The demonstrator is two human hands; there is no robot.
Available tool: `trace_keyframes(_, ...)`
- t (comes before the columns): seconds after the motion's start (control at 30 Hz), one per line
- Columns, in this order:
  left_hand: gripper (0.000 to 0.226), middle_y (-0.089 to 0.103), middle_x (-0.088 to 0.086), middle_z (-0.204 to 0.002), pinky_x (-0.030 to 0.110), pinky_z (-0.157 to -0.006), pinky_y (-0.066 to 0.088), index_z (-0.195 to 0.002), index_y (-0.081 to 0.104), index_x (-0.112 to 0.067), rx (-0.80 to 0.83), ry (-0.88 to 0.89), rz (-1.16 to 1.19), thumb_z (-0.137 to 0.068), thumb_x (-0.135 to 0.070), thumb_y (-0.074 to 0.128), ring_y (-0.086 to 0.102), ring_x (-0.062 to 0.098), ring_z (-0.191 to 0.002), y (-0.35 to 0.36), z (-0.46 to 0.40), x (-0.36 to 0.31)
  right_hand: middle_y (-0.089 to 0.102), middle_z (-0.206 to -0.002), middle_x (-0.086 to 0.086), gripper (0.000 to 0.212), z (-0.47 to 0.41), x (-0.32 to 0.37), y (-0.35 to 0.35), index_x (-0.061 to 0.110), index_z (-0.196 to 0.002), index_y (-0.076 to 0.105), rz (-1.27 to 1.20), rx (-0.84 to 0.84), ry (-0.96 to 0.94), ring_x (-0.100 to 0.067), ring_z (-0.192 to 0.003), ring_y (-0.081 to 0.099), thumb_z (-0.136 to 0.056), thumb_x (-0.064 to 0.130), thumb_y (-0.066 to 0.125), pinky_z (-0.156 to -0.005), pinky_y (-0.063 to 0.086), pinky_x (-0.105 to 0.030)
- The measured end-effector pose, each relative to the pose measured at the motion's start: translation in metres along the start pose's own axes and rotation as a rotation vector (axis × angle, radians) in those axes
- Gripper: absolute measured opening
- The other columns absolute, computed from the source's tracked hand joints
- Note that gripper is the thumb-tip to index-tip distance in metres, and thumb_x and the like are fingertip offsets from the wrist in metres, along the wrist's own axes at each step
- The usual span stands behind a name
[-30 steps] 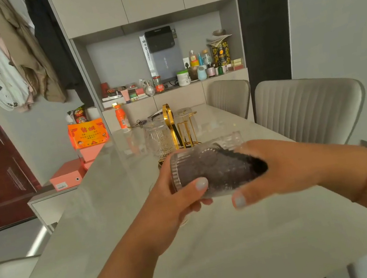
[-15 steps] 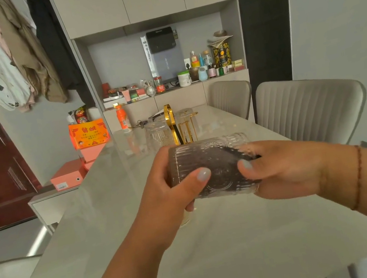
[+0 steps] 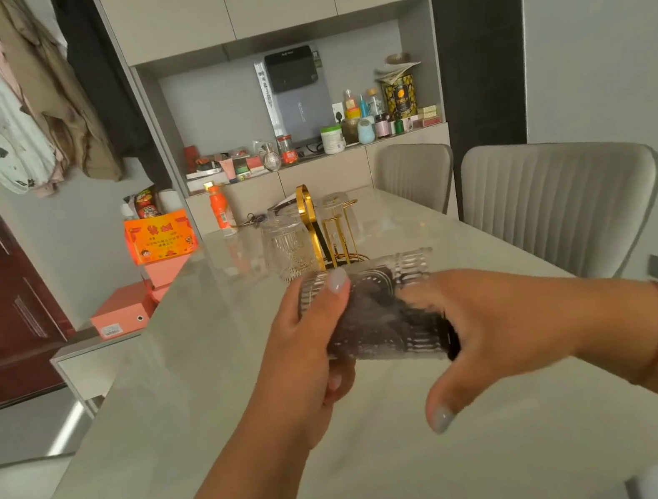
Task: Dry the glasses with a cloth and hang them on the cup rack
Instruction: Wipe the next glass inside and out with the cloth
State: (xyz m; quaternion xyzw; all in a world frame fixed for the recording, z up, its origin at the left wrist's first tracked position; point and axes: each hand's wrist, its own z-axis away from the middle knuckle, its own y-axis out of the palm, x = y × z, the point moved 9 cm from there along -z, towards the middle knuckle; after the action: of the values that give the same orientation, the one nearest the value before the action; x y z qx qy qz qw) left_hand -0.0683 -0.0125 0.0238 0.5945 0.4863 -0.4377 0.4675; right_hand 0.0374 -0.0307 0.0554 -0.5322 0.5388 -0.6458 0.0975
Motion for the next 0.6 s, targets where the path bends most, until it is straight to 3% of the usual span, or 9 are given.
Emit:
trace_keyframes(0.03,0.059,0.064,-0.001,-0.072,0.015,-0.034,0.03,-0.105,0.059,-0.022,-0.005,0.064,-0.003,-0.063,-0.06,0.075,0.045,0.005,-0.034,0.0,0.001,-0.003,0.067,-0.114,0.015,0.072,0.0,-0.002,0.0,0.027,-0.12,0.06,-0.229,0.035,0.014,0.0,-0.11,0.059,-0.055,0.042,0.086,-0.092,0.044,-0.02)
trace_keyframes(0.1,0.047,0.064,-0.007,-0.072,0.015,-0.037,0.034,-0.103,0.059,-0.026,0.022,0.23,-0.068,-0.067,-0.054,0.069,0.053,0.004,-0.041,0.002,0.005,-0.013,0.065,-0.123,-0.006,0.088,-0.002,-0.005,0.007,0.012,-0.127,0.056,-0.657,0.115,-0.001,-0.02,-0.118,0.059,-0.051,0.042,0.089,-0.1,0.045,-0.029)
trace_keyframes(0.2,0.042,0.066,-0.013,-0.079,0.016,-0.043,0.041,-0.106,0.056,-0.04,0.065,0.338,-0.254,-0.067,-0.052,0.065,0.056,0.003,-0.052,0.002,0.008,-0.019,0.061,-0.127,-0.01,0.087,-0.003,-0.01,0.011,0.01,-0.129,0.055,-0.916,0.109,-0.018,-0.024,-0.12,0.055,-0.056,0.043,0.087,-0.102,0.043,-0.03)
trace_keyframes(0.3,0.051,0.068,-0.012,-0.093,0.024,-0.043,0.044,-0.115,0.053,-0.052,0.126,0.196,-0.292,-0.066,-0.055,0.068,0.059,0.011,-0.059,-0.001,0.004,-0.008,0.071,-0.1,0.007,0.074,0.002,-0.013,0.0,0.023,-0.11,0.068,-0.546,-0.007,0.048,-0.007,-0.095,0.065,-0.049,0.064,0.081,-0.081,0.046,-0.018)
trace_keyframes(0.37,0.062,0.069,0.003,-0.098,0.025,-0.038,0.04,-0.126,0.057,-0.039,0.165,-0.004,-0.068,-0.071,-0.065,0.067,0.061,0.021,-0.057,-0.001,0.003,0.003,0.067,-0.079,0.018,0.045,0.006,-0.008,-0.004,0.037,-0.089,0.068,-0.152,-0.029,0.063,0.007,-0.075,0.061,-0.055,0.065,0.078,-0.082,0.045,-0.015)
trace_keyframes(0.4,0.067,0.068,0.01,-0.087,0.022,-0.037,0.036,-0.122,0.064,-0.028,0.18,-0.117,0.035,-0.072,-0.073,0.063,0.059,0.022,-0.051,0.002,0.004,0.009,0.066,-0.079,0.019,0.037,0.006,-0.004,-0.001,0.039,-0.087,0.064,0.107,-0.011,0.035,0.01,-0.079,0.06,-0.061,0.064,0.075,-0.101,0.039,-0.022)
trace_keyframes(0.43,0.069,0.065,0.011,-0.075,0.018,-0.037,0.031,-0.11,0.071,-0.021,0.186,-0.206,0.079,-0.071,-0.077,0.056,0.054,0.019,-0.046,0.005,0.005,0.015,0.066,-0.085,0.018,0.041,0.007,-0.001,0.004,0.039,-0.092,0.061,0.4,-0.008,0.002,0.012,-0.087,0.059,-0.065,0.068,0.07,-0.117,0.018,-0.034)
trace_keyframes(0.5,0.063,0.062,0.01,-0.067,0.015,-0.035,0.025,-0.093,0.071,-0.018,0.144,-0.25,0.06,-0.065,-0.071,0.053,0.045,0.014,-0.038,0.008,0.006,0.02,0.065,-0.104,0.022,0.062,0.007,0.006,0.014,0.038,-0.114,0.055,0.769,-0.054,-0.096,0.012,-0.109,0.051,-0.066,0.077,0.06,-0.115,-0.012,-0.054)
trace_keyframes(0.6,0.054,0.065,0.014,-0.081,0.014,-0.031,0.028,-0.092,0.061,-0.023,0.011,-0.111,0.016,-0.056,-0.063,0.064,0.045,0.013,-0.036,0.006,0.005,0.009,0.051,-0.127,0.03,0.077,0.009,0.016,0.016,0.044,-0.128,0.043,0.549,-0.065,-0.162,0.016,-0.128,0.027,-0.062,0.066,0.074,-0.117,-0.004,-0.054)
